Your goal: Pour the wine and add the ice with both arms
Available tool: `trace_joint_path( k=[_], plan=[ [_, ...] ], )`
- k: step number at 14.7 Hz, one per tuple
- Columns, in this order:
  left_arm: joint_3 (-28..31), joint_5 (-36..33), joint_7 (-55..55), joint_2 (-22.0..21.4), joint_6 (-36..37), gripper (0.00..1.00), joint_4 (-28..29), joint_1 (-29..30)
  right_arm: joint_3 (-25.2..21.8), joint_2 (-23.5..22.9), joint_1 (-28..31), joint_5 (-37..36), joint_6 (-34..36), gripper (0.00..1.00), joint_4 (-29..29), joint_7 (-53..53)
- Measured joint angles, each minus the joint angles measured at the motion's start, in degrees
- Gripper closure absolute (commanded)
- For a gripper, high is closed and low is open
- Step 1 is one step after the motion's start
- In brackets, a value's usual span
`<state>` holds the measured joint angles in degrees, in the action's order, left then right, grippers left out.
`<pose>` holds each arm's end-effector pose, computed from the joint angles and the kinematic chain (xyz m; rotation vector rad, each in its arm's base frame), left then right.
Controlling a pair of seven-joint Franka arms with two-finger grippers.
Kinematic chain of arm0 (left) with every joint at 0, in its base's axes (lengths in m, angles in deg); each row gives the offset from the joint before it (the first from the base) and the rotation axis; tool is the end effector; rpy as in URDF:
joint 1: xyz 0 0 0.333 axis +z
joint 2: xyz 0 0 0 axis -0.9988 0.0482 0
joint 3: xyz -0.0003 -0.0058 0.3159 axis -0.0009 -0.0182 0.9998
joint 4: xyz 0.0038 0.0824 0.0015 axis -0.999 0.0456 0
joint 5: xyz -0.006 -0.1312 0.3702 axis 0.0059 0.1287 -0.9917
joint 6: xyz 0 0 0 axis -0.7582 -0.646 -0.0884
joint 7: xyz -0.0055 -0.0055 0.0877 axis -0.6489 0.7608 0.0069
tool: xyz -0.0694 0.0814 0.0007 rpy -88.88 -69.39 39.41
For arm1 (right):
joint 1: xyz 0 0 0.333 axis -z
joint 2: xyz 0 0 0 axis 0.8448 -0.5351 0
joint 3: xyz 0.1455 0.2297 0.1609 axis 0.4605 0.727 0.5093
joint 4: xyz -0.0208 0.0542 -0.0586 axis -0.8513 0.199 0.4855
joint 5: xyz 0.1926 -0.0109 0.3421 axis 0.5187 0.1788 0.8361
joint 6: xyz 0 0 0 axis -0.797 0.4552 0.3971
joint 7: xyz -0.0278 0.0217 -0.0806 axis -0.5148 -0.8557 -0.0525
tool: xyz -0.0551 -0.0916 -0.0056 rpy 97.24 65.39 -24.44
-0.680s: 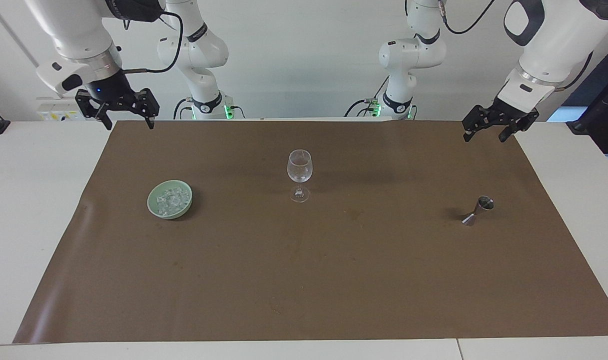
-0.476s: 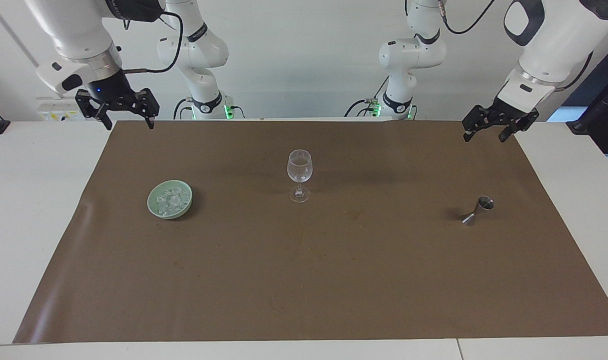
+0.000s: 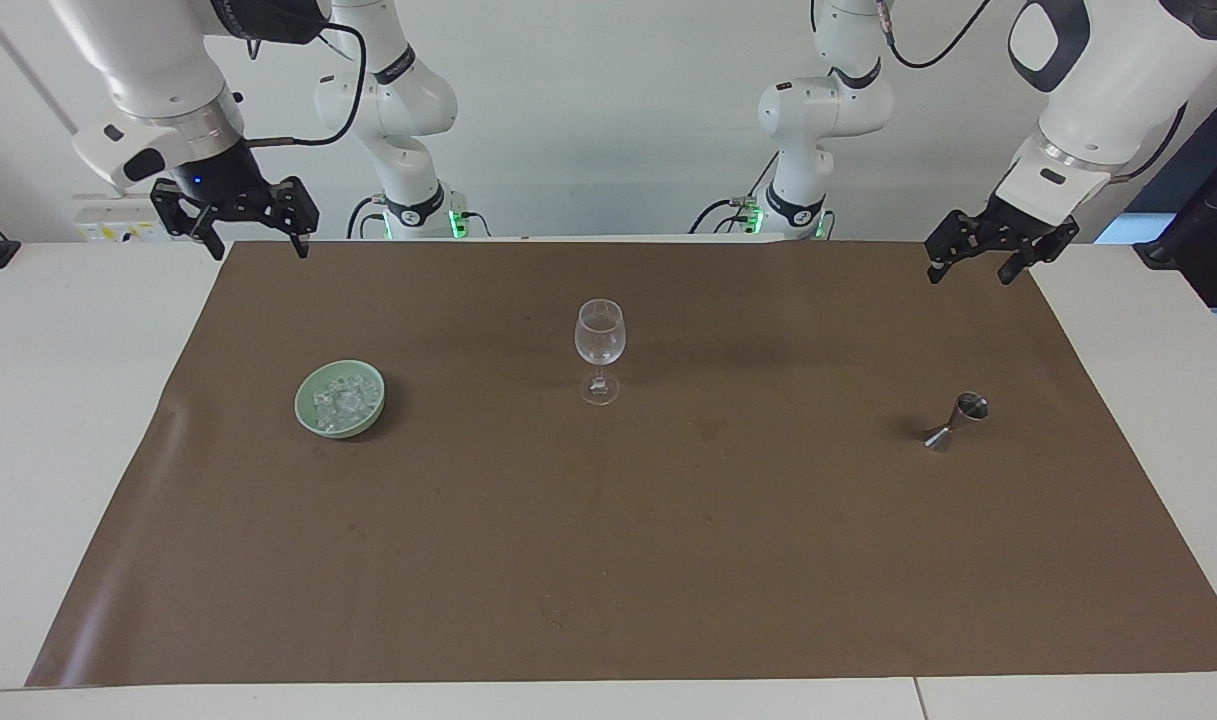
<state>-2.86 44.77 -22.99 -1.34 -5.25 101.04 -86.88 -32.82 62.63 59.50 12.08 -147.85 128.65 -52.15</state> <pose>0.5398 -0.0255 0.6092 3.1140 -0.1359 -0.0558 0.5285 -0.0101 0.6383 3.0729 0.1002 -0.0722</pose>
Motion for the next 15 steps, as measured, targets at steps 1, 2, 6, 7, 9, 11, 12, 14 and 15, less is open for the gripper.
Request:
trace_joint_path(
  k=[1,2,6,7,9,11,12,14,15],
  plan=[
    [0.00,0.00,0.00,0.00,0.00,0.00,0.00,0.00,0.00,0.00,0.00,0.00,0.00,0.00,0.01,0.00],
    [0.00,0.00,0.00,0.00,0.00,0.00,0.00,0.00,0.00,0.00,0.00,0.03,0.00,0.00,0.03,0.00],
    [0.00,0.00,0.00,0.00,0.05,0.00,0.00,0.00,0.02,-0.01,-0.03,0.17,-0.36,0.00,0.07,0.00],
    [0.01,0.00,-0.01,0.00,0.38,0.00,0.01,0.00,0.02,-0.01,-0.02,0.17,-0.37,0.00,0.08,0.00],
    [0.00,0.00,-0.01,-0.01,2.17,0.00,0.24,-0.01,0.01,-0.01,0.01,0.17,-0.36,0.00,0.18,0.00],
    [0.02,-0.22,-0.02,-0.02,3.44,0.00,0.53,0.00,0.00,-0.01,0.02,0.17,-0.36,0.00,0.24,0.00],
    [0.15,-0.29,-0.13,-0.02,3.52,0.00,0.63,0.05,0.01,-0.01,0.02,0.17,-0.36,0.00,0.26,0.00],
    [0.62,-0.16,-1.10,0.15,3.64,0.00,0.78,0.77,0.00,-0.01,0.02,0.17,-0.36,0.00,0.27,0.00],
    [0.83,0.22,-2.08,0.59,3.64,0.00,0.74,1.90,0.00,-0.01,0.02,0.17,-0.35,0.00,0.28,0.00]
  ],
)
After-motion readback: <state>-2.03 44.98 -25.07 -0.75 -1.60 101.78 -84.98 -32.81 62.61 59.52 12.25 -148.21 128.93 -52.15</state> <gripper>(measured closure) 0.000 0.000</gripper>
